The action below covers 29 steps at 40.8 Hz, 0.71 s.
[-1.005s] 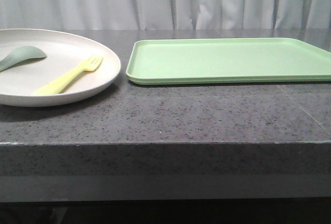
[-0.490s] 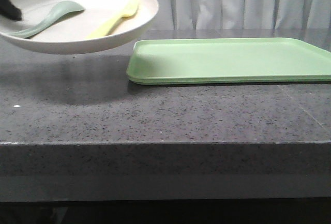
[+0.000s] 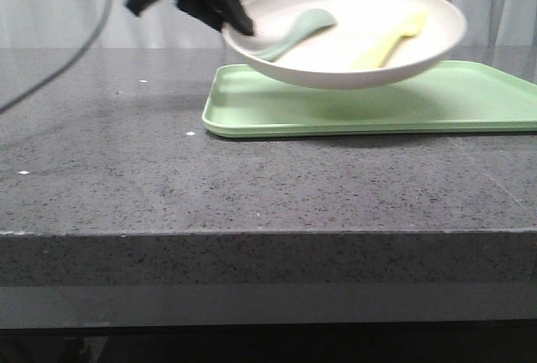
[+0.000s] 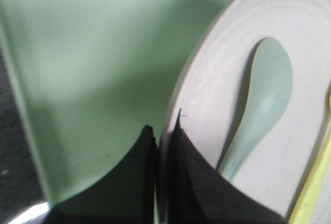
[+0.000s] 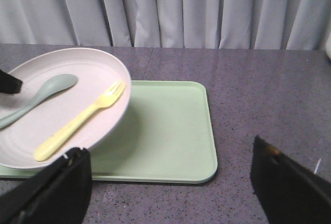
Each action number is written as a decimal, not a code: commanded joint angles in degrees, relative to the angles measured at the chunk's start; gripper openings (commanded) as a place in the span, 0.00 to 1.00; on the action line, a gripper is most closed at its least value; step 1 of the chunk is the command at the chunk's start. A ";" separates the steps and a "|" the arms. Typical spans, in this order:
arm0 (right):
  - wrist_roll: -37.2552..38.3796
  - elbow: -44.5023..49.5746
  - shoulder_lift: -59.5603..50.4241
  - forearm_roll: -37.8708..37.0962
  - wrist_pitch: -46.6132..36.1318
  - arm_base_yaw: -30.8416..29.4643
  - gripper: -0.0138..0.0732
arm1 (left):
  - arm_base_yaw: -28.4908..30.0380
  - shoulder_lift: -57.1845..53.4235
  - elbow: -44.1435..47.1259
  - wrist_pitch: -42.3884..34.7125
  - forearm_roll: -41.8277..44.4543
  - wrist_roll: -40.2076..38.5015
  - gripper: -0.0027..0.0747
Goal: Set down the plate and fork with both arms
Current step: 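Lift the plate and carry it onto the green tray with the left gripper, then open the left gripper and raise it away from the plate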
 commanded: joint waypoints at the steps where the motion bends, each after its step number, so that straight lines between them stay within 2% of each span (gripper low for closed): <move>1: -0.01 -1.93 0.79 0.17 -4.27 -0.03 0.90 | -1.79 1.97 -9.10 0.61 -1.39 -5.18 0.01; 8: -0.01 -1.93 0.79 0.17 -4.27 -0.03 0.90 | -2.06 8.38 -17.70 1.89 -0.28 -12.51 0.01; 15: -0.01 -1.93 0.79 0.17 -4.27 -0.03 0.90 | -2.43 9.52 -18.75 1.52 -0.27 -14.38 0.02; 18: -0.01 -1.93 0.79 0.17 -4.27 -0.03 0.90 | -2.68 9.52 -18.75 1.29 -0.27 -14.38 0.05; 21: -0.01 -1.93 0.79 0.17 -4.27 -0.03 0.90 | -2.79 9.52 -18.75 1.25 -0.27 -14.27 0.14; 29: -0.01 -1.93 0.79 0.17 -4.27 -0.03 0.90 | -2.65 9.52 -18.75 2.72 -0.27 -13.67 0.46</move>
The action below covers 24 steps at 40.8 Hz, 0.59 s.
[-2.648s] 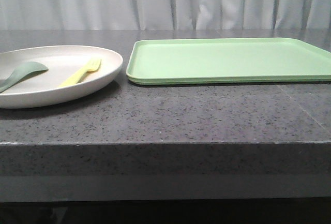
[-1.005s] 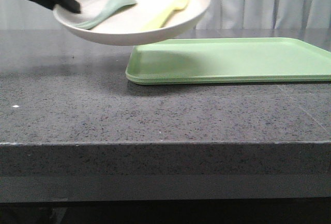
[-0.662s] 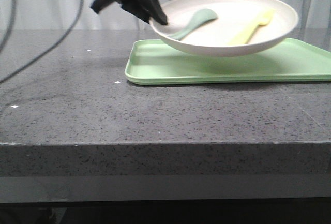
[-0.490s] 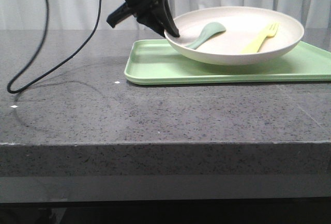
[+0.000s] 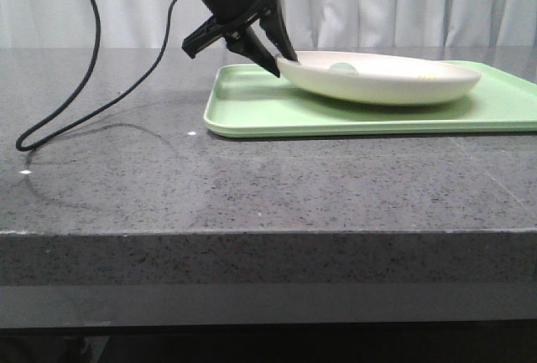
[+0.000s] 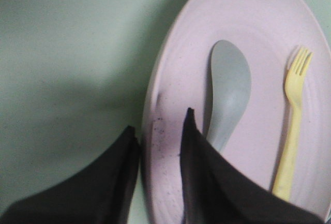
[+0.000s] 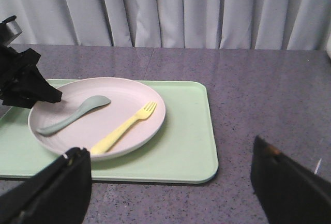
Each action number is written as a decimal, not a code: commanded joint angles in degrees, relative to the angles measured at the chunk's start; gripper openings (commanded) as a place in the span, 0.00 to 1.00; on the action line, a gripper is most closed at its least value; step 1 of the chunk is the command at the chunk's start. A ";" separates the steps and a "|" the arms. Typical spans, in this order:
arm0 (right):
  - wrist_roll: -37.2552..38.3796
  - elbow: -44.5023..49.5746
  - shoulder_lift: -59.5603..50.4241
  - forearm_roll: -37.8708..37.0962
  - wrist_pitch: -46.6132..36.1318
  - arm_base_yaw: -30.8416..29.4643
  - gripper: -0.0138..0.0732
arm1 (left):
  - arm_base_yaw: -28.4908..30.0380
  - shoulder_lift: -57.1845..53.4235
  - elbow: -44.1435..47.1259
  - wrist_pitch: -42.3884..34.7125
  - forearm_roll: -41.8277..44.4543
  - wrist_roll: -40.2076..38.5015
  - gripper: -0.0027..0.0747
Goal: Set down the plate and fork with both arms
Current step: 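Open the left gripper and raise it away from the plate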
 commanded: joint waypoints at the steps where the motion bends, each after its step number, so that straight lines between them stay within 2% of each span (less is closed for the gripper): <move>1: -0.01 -1.93 0.79 0.17 -4.27 -0.03 0.90 | -0.26 -4.46 -1.90 -0.86 -2.84 -0.08 0.48; 3: -0.01 -1.93 0.79 0.17 -4.27 -0.03 0.90 | 0.05 -5.02 -1.90 0.66 -2.84 1.09 0.50; 10: -0.01 -1.93 0.79 0.17 -4.27 -0.03 0.90 | 0.84 -7.71 -1.93 3.66 -1.99 4.38 0.50; 14: -0.01 -1.93 0.79 0.17 -4.27 -0.03 0.90 | 1.29 -8.93 -2.04 5.84 0.19 4.74 0.46; 19: -0.01 -1.93 0.79 0.17 -4.27 -0.03 0.90 | 1.37 -9.56 -2.04 11.27 1.95 5.82 0.24; 24: -0.01 -1.93 0.79 0.17 -4.27 -0.03 0.90 | 1.37 -10.52 -1.41 11.71 2.37 7.29 0.01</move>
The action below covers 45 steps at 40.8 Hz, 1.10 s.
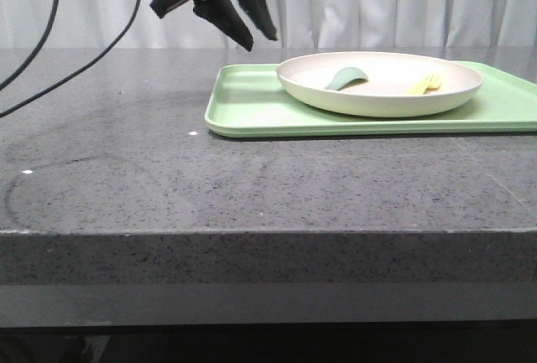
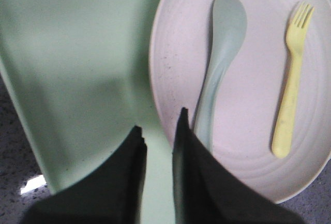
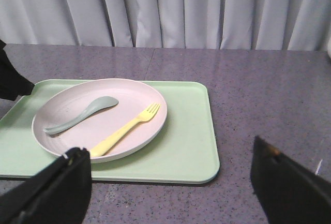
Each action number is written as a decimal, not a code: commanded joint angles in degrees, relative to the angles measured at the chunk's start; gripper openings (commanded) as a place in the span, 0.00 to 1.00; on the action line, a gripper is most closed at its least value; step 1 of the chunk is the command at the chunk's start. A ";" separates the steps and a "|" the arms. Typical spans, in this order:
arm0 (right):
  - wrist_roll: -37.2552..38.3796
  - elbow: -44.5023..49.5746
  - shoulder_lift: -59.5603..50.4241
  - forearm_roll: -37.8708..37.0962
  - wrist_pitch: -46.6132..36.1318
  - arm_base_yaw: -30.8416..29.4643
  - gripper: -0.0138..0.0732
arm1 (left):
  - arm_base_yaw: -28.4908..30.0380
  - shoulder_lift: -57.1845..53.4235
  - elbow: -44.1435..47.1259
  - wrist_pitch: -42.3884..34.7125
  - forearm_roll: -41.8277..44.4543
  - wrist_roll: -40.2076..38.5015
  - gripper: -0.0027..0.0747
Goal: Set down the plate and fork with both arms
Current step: 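Open the left gripper and raise it away from the plate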
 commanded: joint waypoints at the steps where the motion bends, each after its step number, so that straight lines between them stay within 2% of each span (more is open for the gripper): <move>1: -0.01 -1.93 0.79 0.17 -4.27 -0.03 0.90 | 0.16 -5.69 -1.05 1.59 -1.44 1.04 0.01; 8: -0.01 -1.93 0.79 0.17 -4.27 -0.03 0.90 | -0.20 -11.77 2.98 1.59 -1.00 4.59 0.01; 14: -0.01 -1.93 0.79 0.17 -4.27 -0.03 0.90 | -0.20 -20.65 13.91 1.44 6.65 5.96 0.01; 18: -0.01 -1.93 0.79 0.17 -4.27 -0.03 0.90 | 0.34 -27.56 24.13 -2.34 10.75 6.00 0.01; 23: -0.01 -1.93 0.79 0.17 -4.27 -0.03 0.90 | 2.01 -37.37 38.41 -12.67 12.36 6.57 0.01; 31: -0.01 -1.93 0.79 0.17 -3.81 -0.03 0.90 | 3.24 -55.10 63.11 -33.37 12.47 8.24 0.01; 41: -0.01 -1.93 1.00 0.31 -1.53 -0.03 0.90 | 3.14 -79.67 87.07 -50.35 12.58 9.13 0.01; 45: -0.01 -2.03 2.54 2.93 -1.39 -0.03 0.90 | 3.14 -92.08 95.66 -55.58 12.58 9.44 0.01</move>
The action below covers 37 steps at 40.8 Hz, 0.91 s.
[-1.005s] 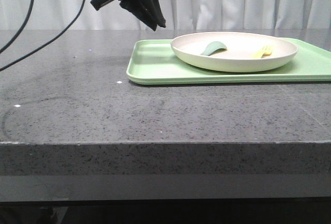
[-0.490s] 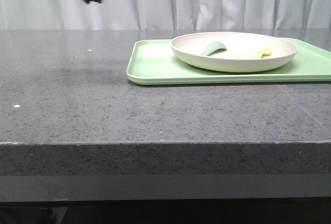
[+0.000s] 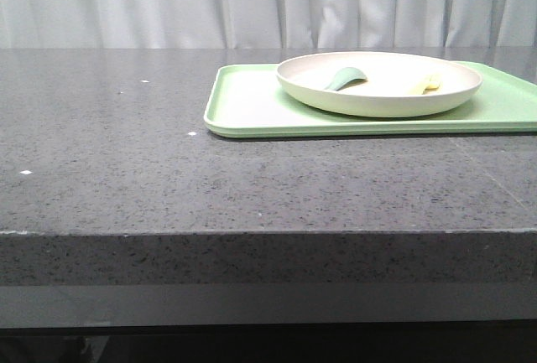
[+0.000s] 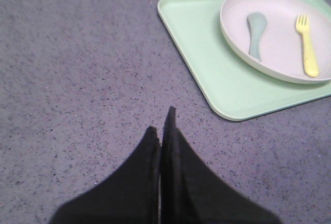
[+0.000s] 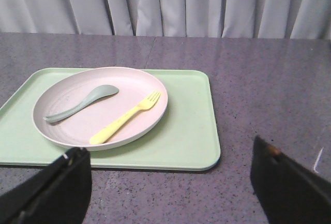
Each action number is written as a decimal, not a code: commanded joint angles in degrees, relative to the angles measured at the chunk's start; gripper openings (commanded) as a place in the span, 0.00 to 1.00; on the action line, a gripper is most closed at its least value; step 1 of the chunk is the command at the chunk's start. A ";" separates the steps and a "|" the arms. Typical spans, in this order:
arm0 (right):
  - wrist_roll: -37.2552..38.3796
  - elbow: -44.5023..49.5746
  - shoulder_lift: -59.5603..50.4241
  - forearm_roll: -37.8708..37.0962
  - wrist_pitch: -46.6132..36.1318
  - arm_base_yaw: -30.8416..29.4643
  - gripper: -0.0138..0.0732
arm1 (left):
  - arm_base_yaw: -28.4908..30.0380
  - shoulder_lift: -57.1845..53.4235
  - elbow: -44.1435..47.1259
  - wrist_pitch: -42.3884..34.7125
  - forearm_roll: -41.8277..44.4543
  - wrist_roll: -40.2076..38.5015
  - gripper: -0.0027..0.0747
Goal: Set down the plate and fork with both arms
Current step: 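Open the left gripper and raise it away from the plate, then lower the right gripper onto the yellow fork on the plate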
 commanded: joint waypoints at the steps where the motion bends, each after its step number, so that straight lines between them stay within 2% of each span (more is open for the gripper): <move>1: -0.01 -2.22 2.88 3.03 -3.79 -0.03 0.90 | -0.01 -10.18 4.83 -9.68 -0.83 0.42 0.01; 7: -0.01 -4.49 10.08 7.50 -3.50 0.02 0.90 | 0.36 -25.48 10.21 -8.34 0.41 0.42 0.01; 14: -0.01 -11.07 22.38 7.84 -3.27 2.97 0.90 | 0.49 -34.99 12.52 -8.70 2.51 0.42 0.01; 25: 0.60 -27.12 44.90 9.26 3.46 12.64 0.90 | 0.49 -35.18 14.15 -8.89 2.51 0.42 0.01; 37: 7.21 -44.52 64.04 9.26 12.86 10.58 0.90 | 0.49 -35.19 14.15 -8.93 2.51 0.42 0.01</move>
